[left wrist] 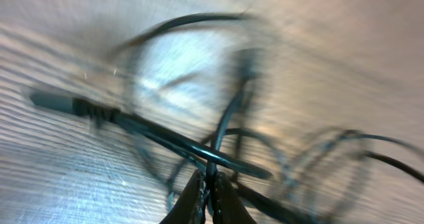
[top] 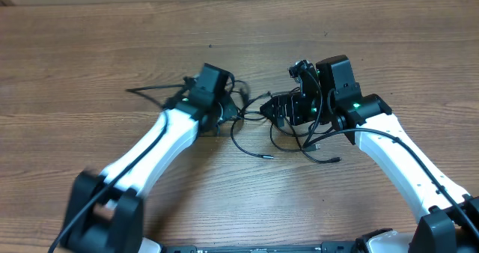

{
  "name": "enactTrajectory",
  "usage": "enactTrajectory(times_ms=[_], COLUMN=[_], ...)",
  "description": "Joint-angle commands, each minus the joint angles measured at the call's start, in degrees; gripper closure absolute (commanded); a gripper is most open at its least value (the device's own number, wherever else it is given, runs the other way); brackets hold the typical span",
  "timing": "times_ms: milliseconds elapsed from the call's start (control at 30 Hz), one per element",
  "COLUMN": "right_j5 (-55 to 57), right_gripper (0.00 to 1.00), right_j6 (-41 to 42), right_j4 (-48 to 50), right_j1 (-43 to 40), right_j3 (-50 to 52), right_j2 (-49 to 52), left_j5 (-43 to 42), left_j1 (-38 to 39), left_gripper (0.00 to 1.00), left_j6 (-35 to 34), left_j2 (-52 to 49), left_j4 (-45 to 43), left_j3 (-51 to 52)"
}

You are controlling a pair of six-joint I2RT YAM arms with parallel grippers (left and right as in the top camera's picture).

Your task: Untangle cables

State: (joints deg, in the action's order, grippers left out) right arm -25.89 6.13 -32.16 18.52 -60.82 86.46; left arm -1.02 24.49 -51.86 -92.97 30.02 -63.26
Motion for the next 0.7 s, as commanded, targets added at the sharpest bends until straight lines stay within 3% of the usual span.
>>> enactTrajectory(times_ms=[0, 233, 600, 667], right_j5=[0.4, -0.5, -18.6, -18.6], right_gripper=[0.00, 0.00, 0.00, 0.00], right_j6=[-0.3, -0.1, 0.1, 3.9], right_j4=[0.3, 0.6, 5.9, 6.4], right_j1=[0.1, 0.1, 0.1, 0.1], right_j3=[-1.0, -1.0, -1.0, -1.0], right_j2=[0.4, 0.4, 0.4, 0.4], left_j5=[0.0, -0.1, -3.3, -5.0], left_j1=[-1.1, -1.3, -1.3, -1.3], left_gripper=[0.96, 0.96, 0.96, 0.96], left_j6=[1.7, 1.7, -1.1, -1.6], left_j2=[7.6, 15.1, 17.4, 17.4], left_j4=[0.8, 1.5, 1.0, 0.5], left_j3=[-0.4, -0.4, -0.4, -0.4])
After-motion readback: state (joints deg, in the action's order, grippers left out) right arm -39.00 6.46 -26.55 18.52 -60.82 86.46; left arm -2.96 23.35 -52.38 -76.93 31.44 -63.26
